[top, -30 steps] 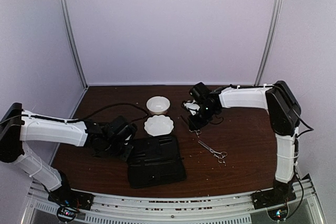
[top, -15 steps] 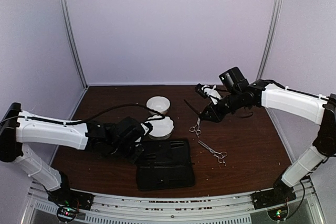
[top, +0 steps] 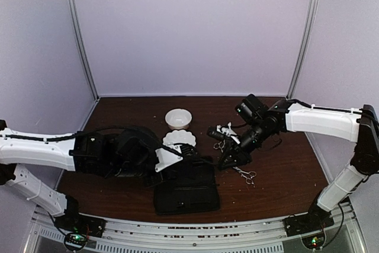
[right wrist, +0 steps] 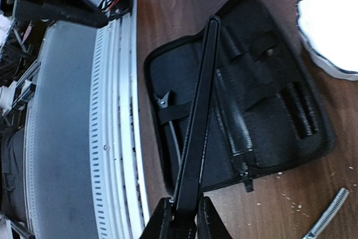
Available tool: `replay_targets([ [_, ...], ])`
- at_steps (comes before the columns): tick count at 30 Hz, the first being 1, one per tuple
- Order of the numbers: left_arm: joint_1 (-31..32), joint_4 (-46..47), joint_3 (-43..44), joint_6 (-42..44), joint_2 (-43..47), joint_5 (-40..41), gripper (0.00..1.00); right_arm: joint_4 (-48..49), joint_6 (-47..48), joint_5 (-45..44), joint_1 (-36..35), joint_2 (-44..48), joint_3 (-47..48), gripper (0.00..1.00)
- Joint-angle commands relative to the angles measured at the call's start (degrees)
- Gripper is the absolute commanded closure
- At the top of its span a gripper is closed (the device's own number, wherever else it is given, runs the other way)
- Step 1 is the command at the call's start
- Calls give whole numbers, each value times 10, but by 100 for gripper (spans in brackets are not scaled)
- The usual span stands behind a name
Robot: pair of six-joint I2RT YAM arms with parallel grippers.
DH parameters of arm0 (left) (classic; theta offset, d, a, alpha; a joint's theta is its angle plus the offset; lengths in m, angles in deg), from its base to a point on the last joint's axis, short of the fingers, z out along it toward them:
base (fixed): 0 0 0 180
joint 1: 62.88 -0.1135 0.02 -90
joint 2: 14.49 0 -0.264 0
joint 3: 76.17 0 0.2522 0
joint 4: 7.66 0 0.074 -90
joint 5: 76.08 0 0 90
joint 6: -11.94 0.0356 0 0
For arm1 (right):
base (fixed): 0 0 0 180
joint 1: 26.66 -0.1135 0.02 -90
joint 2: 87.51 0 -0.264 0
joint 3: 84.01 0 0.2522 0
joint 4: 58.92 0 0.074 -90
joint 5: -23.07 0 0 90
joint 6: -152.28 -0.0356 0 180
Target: Sort the hair-cutting tools
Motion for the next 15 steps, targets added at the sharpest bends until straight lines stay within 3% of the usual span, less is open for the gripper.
replay_targets([
  [1, 10, -14, 46, 102, -29, 11, 56, -54, 55, 68, -20, -16, -4, 88],
  [7, 25, -24, 81, 163, -76, 10, 58, -99, 96, 104, -31, -28, 2, 88],
  [15, 38, -47, 132, 182, -131, -13, 62, -100, 102, 104, -37, -31, -1, 88],
])
